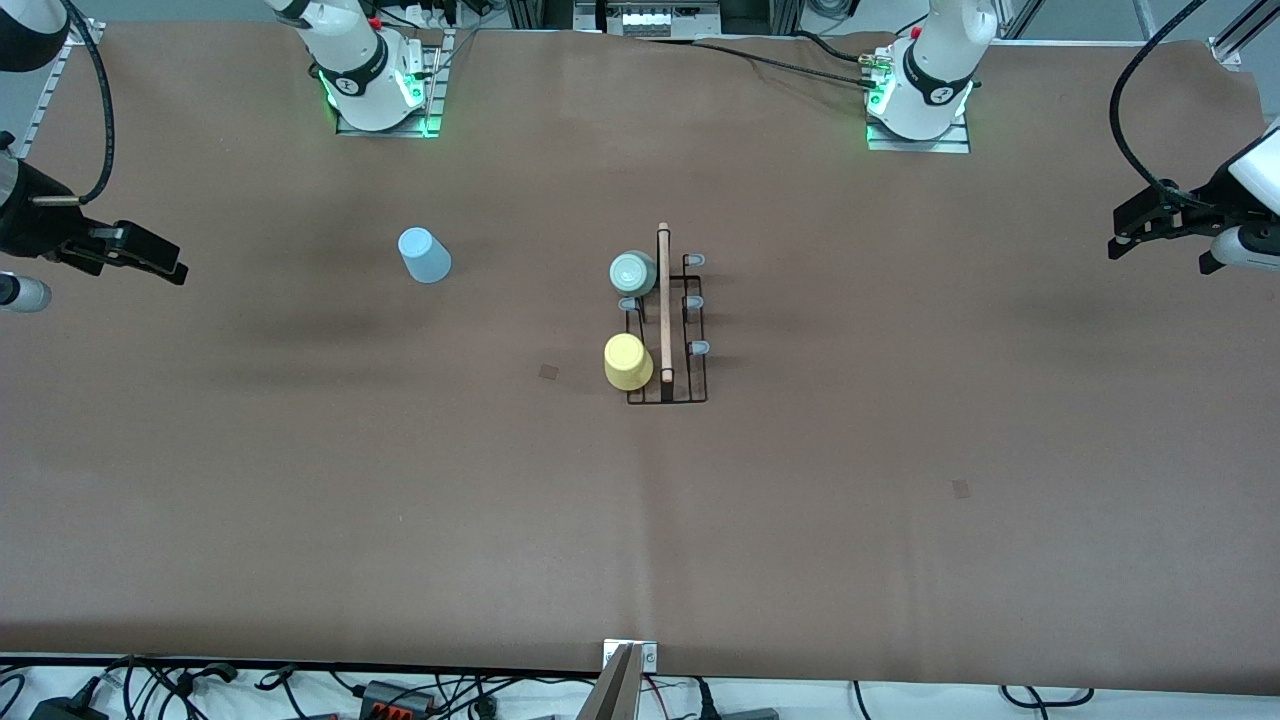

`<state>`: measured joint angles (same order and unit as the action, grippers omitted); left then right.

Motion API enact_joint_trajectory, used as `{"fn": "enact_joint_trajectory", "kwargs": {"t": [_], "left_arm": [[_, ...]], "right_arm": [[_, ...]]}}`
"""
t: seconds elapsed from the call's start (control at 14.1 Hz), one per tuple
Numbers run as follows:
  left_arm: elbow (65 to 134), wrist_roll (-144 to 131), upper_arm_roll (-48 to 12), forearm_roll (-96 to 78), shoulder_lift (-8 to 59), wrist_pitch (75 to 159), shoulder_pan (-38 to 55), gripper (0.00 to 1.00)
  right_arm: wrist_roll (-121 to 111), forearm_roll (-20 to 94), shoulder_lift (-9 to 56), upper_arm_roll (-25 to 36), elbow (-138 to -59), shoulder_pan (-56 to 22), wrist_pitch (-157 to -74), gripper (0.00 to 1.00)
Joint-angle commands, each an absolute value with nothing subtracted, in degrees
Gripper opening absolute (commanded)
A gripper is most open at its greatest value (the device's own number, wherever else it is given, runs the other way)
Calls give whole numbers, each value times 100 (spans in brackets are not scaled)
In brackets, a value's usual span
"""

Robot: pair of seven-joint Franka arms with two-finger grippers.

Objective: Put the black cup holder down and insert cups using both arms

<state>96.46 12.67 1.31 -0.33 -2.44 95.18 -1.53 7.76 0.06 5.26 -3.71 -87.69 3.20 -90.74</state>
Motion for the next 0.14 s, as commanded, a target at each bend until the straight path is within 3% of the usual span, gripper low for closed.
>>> {"fn": "enact_joint_trajectory", "kwargs": {"t": [0.0,0.07], "left_arm": [[9483,1362,123,0,-167,9387,-185,100],[9483,1362,123,0,-167,9387,-185,100]], "right_arm": [[923,88,431,-369,-8842,316,-9061,100],[932,97,431,-369,-8850,325,-9062,100]]}}
